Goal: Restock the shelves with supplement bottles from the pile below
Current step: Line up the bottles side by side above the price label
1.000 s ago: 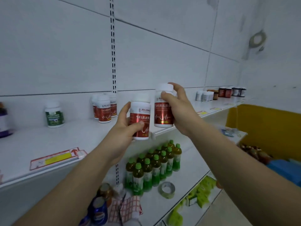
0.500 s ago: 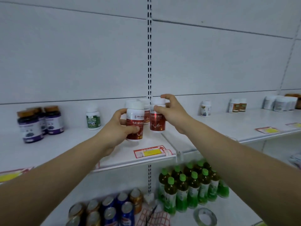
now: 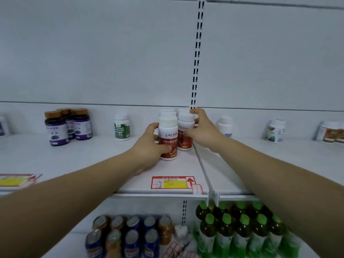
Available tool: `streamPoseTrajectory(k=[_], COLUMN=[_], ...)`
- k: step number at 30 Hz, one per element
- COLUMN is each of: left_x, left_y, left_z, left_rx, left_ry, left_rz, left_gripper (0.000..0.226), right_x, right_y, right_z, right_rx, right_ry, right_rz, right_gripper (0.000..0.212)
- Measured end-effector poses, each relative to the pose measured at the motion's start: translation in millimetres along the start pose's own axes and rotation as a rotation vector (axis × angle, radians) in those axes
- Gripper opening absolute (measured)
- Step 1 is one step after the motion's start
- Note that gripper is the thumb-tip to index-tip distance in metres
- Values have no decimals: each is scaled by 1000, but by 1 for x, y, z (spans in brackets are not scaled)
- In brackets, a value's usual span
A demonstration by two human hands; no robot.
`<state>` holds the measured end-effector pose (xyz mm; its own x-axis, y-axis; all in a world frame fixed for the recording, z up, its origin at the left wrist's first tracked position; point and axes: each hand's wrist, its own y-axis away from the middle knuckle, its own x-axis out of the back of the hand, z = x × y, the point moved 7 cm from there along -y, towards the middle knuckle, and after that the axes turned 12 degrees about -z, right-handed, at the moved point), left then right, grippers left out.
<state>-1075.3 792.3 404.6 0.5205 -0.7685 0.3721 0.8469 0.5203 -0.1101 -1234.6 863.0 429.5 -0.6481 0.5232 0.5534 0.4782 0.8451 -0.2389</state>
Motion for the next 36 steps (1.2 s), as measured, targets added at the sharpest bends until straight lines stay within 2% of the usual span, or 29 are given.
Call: streamPoseTrajectory(k=[7, 19, 25, 36], left_x=[-8, -10, -9, -9], left_y=[-7, -17, -17, -16], left_z=[3, 4, 4, 0], left_rx=[25, 15, 0, 24], left_ry=[-36, -59, -128, -108], left_rz=[70, 35, 57, 69], left_gripper=[70, 67, 64, 63], right_x=[4, 2, 2, 1], right_y=[-8, -4, -3, -5], right_z=[4, -7, -10, -9], right_rx=[57, 113, 109, 57], right_ry=[59, 100, 180, 237], right_rz=[-15, -71, -92, -100], right_gripper=[71, 72, 75, 77])
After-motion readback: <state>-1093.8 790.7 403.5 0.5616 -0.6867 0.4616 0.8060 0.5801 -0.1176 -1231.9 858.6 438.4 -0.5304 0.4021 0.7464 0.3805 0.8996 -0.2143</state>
